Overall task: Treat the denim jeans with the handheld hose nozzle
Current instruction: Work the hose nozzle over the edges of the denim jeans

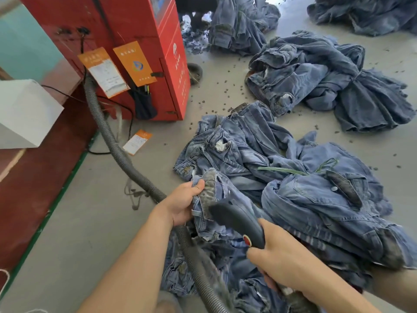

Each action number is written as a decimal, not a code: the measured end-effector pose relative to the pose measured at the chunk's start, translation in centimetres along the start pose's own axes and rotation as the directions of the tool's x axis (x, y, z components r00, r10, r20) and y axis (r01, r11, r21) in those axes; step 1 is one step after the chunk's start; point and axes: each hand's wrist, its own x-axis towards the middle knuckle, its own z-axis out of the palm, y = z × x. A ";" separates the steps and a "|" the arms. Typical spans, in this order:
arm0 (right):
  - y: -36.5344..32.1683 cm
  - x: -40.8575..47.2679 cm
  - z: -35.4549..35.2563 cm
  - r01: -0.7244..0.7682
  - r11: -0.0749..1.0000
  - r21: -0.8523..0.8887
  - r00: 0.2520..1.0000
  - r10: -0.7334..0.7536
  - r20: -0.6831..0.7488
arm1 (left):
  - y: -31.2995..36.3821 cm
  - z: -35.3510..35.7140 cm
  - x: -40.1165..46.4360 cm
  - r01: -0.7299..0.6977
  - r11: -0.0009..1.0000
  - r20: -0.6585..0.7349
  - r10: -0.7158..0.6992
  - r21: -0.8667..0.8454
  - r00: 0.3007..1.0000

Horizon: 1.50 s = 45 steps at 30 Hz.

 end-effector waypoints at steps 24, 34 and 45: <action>0.8 0.3 1.7 -0.010 0.999 0.031 0.999 0.011 -0.038 | -0.1 -1.8 0.4 0.035 0.999 0.036 -0.036 0.026 0.999; -0.5 0.6 0.8 -0.020 0.982 0.188 0.999 0.027 -0.033 | -0.6 -0.8 -0.9 0.021 0.996 0.061 -0.026 0.088 0.998; -0.7 1.3 0.0 -0.049 0.919 0.391 0.999 0.053 0.001 | -1.9 -1.3 -1.4 0.080 0.994 0.092 -0.087 0.079 0.992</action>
